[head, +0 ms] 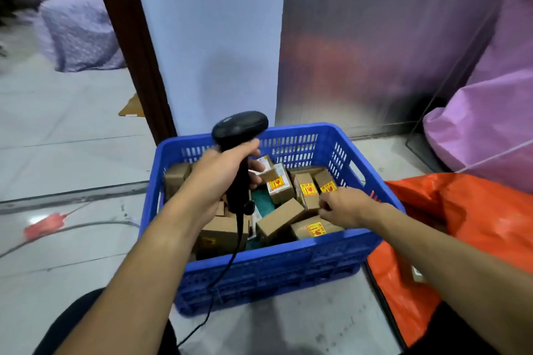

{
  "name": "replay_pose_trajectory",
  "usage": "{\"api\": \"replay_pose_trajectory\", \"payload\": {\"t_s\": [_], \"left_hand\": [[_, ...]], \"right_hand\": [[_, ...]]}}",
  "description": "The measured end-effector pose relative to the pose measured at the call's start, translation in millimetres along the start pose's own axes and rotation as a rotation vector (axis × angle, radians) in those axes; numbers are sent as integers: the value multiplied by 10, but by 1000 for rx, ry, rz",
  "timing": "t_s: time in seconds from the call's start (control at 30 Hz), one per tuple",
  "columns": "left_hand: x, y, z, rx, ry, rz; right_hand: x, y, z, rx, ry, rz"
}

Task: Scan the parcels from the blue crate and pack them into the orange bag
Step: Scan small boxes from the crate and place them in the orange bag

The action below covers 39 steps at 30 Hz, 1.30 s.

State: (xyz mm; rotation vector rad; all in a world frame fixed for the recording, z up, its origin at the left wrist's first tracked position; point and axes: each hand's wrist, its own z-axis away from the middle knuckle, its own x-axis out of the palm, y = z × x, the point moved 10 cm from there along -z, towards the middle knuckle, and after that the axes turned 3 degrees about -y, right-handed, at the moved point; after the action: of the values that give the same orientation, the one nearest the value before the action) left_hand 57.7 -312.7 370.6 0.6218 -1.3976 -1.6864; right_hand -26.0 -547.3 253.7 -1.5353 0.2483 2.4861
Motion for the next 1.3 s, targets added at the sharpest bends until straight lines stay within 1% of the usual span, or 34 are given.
{"api": "replay_pose_trajectory", "payload": {"t_s": [0.13, 0.27, 0.37, 0.47, 0.53, 0.7, 0.83, 0.9, 1.03, 1.13, 1.3], "left_hand": [[-413, 55, -118, -1, 67, -19], [-633, 40, -179, -19, 98, -34], [-743, 29, -203, -30, 121, -62], [-834, -20, -231, -50, 140, -71], [-849, -18, -237, -47, 150, -67], [-852, 50, -256, -17, 144, -62], [-859, 67, -272, -4, 141, -44], [-863, 71, -271, -3, 147, -37], [-898, 92, -249, 18, 170, 6], [-892, 148, -231, 57, 176, 62], [-887, 179, -224, 78, 211, 64]], "right_hand": [[66, -522, -346, -103, -13, 92], [278, -1070, -578, -249, 4, 294], [405, -1478, -728, -338, 19, 312], [521, -1795, -863, -407, -20, 190], [607, -1888, -929, -421, -66, 99], [741, -1918, -1107, -323, -163, -39], [675, -1943, -1128, -280, -140, -24], [601, -1924, -1122, -259, -122, -86], [339, -1780, -1071, -209, -53, -314], [115, -1546, -955, -160, -5, -526], [-212, -1084, -597, -40, 42, -809]]}}
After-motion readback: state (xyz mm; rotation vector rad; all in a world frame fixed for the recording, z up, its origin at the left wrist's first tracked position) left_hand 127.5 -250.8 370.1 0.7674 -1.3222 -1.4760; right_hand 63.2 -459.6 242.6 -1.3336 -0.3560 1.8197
